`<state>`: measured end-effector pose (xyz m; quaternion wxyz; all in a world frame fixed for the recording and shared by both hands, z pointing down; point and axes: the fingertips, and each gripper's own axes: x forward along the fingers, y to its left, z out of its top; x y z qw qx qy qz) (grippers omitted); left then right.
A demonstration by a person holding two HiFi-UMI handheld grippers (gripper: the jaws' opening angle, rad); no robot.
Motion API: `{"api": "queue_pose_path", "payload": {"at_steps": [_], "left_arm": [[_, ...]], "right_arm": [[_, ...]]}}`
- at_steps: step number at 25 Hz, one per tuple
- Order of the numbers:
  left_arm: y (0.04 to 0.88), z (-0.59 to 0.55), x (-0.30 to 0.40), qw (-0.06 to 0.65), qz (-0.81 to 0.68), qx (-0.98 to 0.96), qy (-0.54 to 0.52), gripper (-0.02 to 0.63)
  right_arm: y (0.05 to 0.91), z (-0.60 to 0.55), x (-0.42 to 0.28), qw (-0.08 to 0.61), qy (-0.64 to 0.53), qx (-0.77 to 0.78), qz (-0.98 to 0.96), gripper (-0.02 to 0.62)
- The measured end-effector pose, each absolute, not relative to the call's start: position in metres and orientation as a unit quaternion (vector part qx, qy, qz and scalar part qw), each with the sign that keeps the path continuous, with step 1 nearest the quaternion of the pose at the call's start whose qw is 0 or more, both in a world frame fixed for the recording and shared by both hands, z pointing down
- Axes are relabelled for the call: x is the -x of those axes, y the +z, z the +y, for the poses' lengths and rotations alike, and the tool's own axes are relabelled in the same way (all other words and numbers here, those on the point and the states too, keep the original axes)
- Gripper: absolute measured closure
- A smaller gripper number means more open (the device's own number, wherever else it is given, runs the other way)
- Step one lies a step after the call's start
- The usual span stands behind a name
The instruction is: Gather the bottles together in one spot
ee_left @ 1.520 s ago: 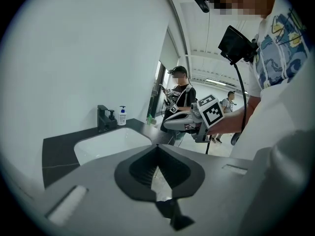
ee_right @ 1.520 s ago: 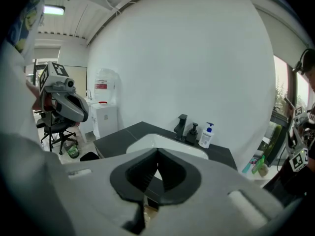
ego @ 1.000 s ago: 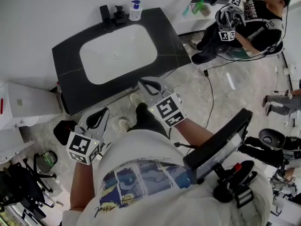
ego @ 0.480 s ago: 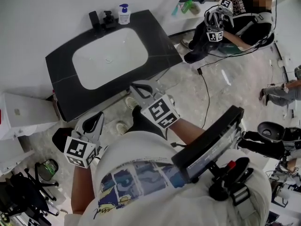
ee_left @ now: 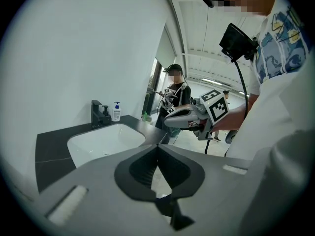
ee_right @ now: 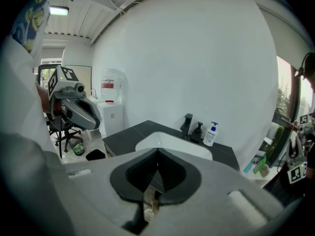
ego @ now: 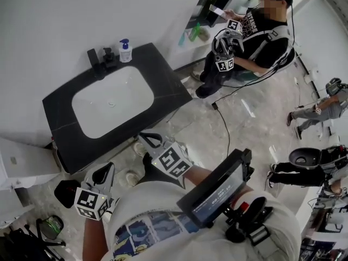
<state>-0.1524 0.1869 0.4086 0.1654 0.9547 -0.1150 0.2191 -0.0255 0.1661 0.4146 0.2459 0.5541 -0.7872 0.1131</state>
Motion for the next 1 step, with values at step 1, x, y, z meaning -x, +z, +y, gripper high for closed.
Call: {"api": "queue_pose_path", "payload": {"at_steps": [1], "left_arm": [[0.4084, 0.1914, 0.1550, 0.170, -0.114, -0.953, 0.224, 0.604]], "right_arm": [[0.4152, 0.1711, 0.0285, 0.246, 0.119, -0.553, -0.787, 0.594]]}}
